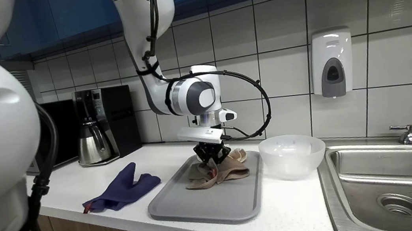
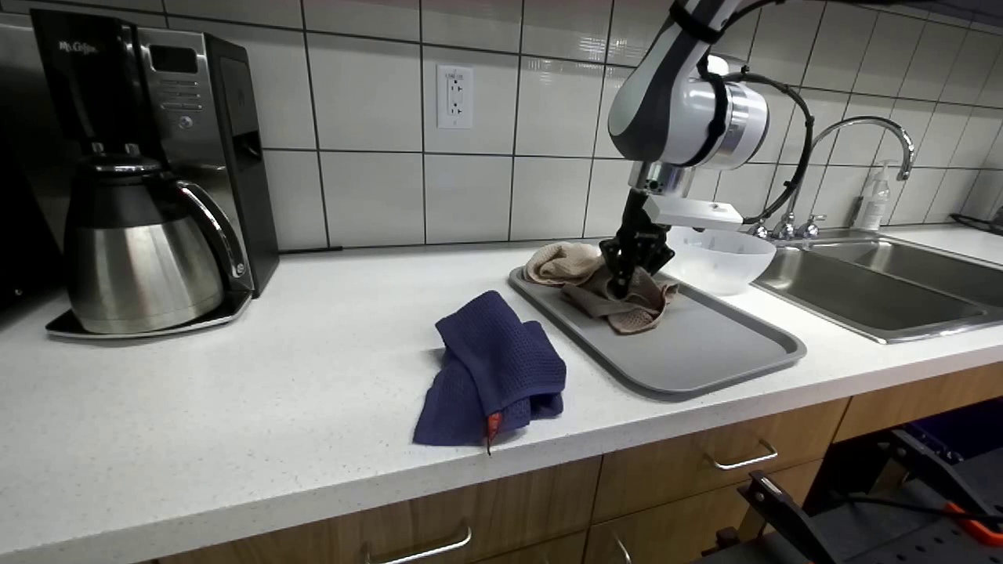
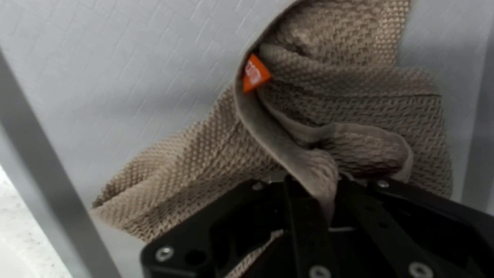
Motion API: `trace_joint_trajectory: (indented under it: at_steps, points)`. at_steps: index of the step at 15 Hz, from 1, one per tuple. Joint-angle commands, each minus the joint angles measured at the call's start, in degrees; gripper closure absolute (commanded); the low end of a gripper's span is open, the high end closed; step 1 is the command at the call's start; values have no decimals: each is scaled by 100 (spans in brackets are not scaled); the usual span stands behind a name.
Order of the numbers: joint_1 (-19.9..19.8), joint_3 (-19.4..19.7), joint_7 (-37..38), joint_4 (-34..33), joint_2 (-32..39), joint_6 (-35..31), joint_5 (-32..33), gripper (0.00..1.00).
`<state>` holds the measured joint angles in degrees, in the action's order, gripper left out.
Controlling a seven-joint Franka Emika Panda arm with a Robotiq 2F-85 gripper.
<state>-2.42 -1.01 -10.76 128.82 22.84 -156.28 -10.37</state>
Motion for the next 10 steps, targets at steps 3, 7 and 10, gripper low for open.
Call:
trace_joint_trajectory:
  at_steps: [3, 7, 10]
  points:
    - [-163, -135, -66, 77, -174, -32, 93, 99]
    - [-140, -122, -29, 188, -355, -57, 95, 99]
    - [-116, -110, -3, 306, -552, -76, 93, 99]
